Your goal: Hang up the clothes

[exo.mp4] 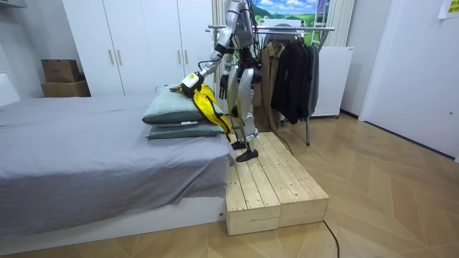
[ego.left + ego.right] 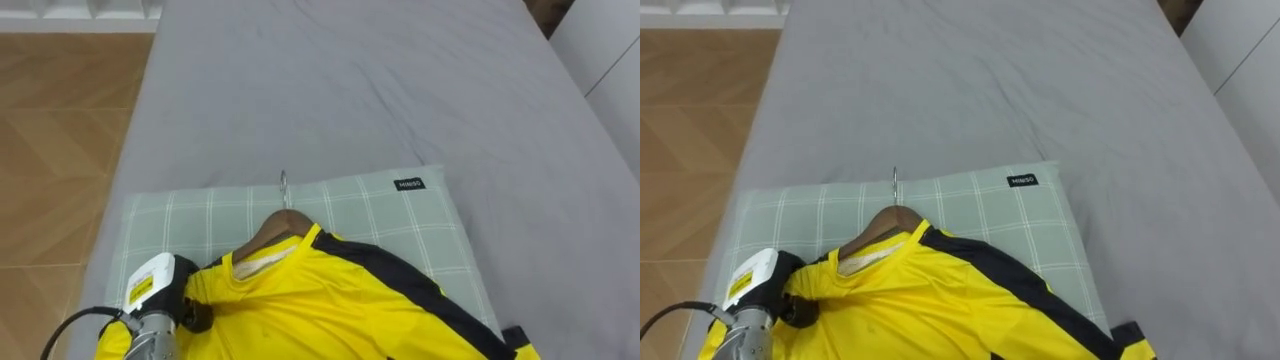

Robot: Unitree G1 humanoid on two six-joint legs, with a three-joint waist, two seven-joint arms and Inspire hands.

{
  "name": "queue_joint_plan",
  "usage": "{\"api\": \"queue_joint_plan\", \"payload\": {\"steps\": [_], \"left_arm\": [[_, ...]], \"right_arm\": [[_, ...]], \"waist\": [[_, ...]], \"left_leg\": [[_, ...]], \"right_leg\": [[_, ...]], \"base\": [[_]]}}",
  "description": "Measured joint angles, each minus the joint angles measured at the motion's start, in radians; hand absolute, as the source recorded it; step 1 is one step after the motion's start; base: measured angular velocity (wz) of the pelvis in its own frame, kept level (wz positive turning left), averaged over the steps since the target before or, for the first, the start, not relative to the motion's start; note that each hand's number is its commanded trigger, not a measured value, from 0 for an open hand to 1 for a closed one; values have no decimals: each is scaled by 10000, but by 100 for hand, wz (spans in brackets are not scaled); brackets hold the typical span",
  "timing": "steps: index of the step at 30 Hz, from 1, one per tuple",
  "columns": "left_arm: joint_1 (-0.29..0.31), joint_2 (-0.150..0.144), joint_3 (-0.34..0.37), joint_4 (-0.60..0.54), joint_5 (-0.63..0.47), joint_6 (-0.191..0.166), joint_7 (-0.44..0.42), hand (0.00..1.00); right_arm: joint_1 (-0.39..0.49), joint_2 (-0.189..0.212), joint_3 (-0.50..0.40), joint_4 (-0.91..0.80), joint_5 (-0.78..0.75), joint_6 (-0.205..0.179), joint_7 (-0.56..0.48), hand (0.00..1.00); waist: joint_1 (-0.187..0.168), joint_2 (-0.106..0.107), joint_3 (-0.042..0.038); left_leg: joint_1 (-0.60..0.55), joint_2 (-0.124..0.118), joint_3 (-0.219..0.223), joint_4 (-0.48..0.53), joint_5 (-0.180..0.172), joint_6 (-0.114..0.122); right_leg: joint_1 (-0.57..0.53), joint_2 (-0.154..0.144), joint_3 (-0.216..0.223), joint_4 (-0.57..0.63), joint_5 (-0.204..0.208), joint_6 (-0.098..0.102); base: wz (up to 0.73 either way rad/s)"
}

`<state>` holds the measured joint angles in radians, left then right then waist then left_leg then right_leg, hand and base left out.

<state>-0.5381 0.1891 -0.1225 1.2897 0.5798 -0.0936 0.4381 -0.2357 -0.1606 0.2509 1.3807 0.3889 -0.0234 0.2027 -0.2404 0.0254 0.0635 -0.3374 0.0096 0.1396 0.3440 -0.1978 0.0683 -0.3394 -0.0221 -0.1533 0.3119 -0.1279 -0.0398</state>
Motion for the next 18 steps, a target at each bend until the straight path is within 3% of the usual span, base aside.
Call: {"api": "queue_joint_plan", "payload": {"steps": [18], "left_arm": [[225, 8, 4, -29, 14, -8, -143, 100]], "right_arm": [[47, -6, -21, 171, 57, 2, 124, 0]], "waist": [[15, -50, -24]], "left_leg": [[423, -53, 106, -168, 2, 1]], "right_leg": [[302, -22, 85, -34, -86, 23]], "base": [[-1]]}}
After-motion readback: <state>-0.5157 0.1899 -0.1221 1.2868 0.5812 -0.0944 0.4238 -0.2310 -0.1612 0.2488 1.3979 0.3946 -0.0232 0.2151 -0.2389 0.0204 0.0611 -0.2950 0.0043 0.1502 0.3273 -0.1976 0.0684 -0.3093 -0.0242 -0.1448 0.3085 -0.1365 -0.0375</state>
